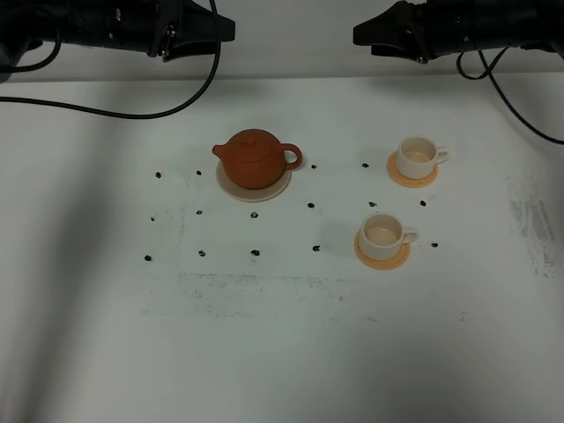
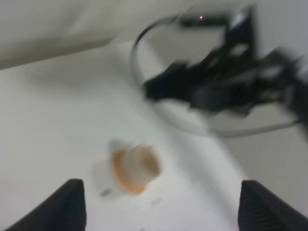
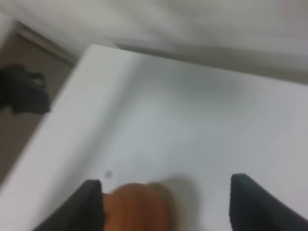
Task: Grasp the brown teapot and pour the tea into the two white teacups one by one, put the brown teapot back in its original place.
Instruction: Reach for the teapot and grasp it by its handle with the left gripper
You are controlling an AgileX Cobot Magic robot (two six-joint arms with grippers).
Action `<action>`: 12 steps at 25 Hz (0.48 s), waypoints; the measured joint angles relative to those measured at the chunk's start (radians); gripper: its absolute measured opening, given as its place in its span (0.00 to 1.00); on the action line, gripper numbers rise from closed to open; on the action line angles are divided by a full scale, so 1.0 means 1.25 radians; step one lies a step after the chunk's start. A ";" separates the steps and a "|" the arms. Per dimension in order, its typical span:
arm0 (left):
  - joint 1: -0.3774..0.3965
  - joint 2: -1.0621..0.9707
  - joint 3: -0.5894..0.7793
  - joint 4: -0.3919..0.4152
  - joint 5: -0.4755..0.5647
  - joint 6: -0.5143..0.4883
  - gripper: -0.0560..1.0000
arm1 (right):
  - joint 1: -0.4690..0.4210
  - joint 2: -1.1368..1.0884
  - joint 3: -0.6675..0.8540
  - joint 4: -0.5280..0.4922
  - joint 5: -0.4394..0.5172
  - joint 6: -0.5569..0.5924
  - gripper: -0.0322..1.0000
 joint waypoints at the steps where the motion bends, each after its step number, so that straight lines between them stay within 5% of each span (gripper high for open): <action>1: 0.000 -0.007 -0.009 0.042 0.000 -0.012 0.68 | 0.001 0.000 -0.023 -0.041 -0.005 0.015 0.58; 8: 0.000 -0.086 0.002 0.326 -0.024 -0.095 0.66 | 0.020 -0.044 -0.062 -0.358 -0.053 0.146 0.58; 12: 0.000 -0.153 0.082 0.413 -0.055 -0.121 0.64 | 0.031 -0.093 -0.060 -0.485 -0.061 0.220 0.58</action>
